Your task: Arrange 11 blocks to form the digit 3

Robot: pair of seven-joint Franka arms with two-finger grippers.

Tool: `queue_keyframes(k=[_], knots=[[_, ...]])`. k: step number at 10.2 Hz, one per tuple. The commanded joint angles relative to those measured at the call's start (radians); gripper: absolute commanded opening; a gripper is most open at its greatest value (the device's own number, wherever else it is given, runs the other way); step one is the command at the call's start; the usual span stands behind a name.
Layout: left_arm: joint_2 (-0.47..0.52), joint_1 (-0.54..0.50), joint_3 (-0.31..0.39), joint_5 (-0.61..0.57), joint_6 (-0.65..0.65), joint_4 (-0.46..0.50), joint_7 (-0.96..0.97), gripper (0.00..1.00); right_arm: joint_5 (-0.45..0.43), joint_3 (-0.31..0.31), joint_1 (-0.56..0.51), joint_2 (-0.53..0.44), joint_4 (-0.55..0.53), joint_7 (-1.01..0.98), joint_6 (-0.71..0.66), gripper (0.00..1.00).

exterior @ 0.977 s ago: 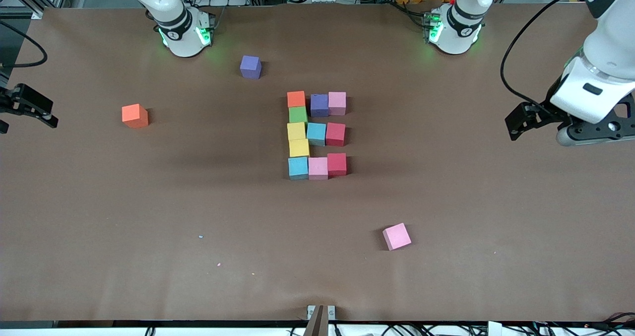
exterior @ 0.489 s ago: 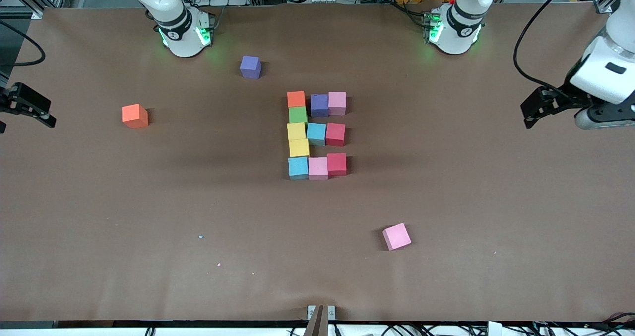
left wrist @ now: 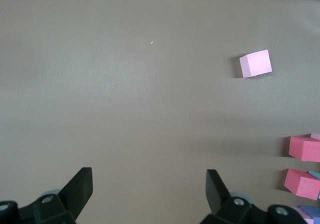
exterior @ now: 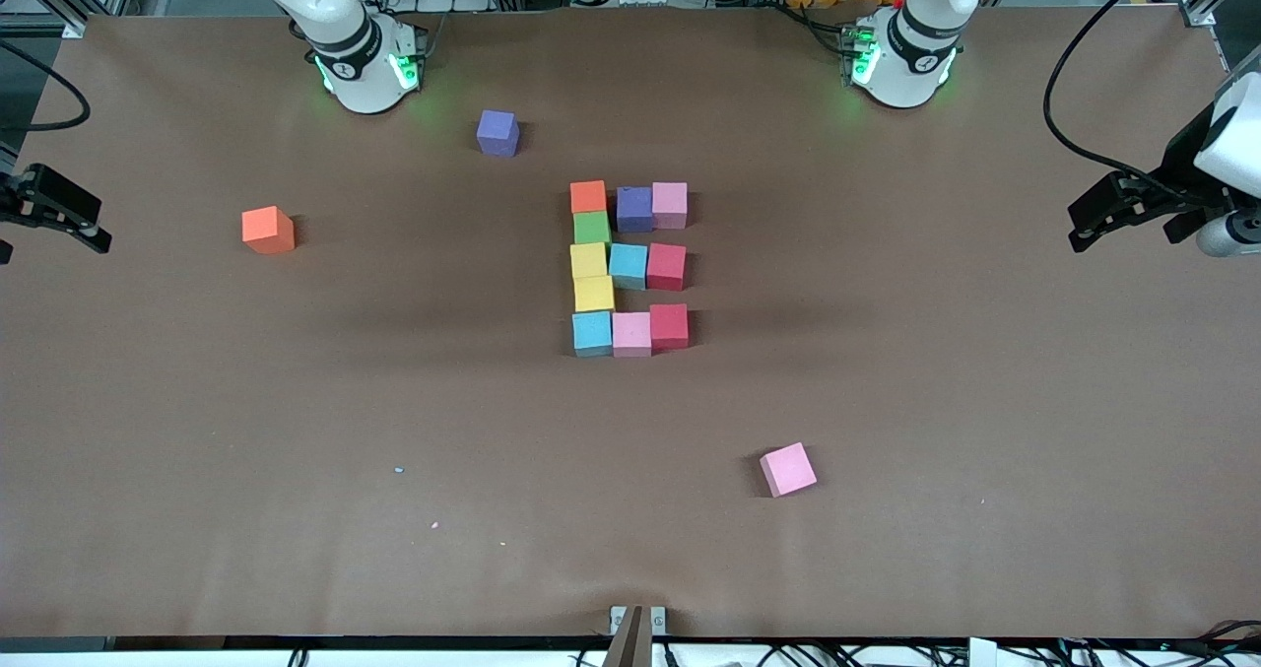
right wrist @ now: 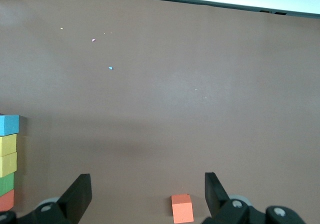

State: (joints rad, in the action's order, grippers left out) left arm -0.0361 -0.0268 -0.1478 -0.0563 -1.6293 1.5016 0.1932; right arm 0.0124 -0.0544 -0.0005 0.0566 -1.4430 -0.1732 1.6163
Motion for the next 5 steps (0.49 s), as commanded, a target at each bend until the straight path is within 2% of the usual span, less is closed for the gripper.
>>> queue_keyframes(k=[1, 5], knots=[[0.03, -0.002, 0.002, 0.023, -0.009, 0.032, -0.015, 1.0, 0.001, 0.01, -0.009, -0.001, 0.016, 0.011, -0.019, 1.0], [0.031, -0.002, 0.002, 0.023, -0.007, 0.032, -0.015, 1.0, -0.002, 0.01, -0.009, 0.003, 0.018, 0.011, -0.012, 1.0]])
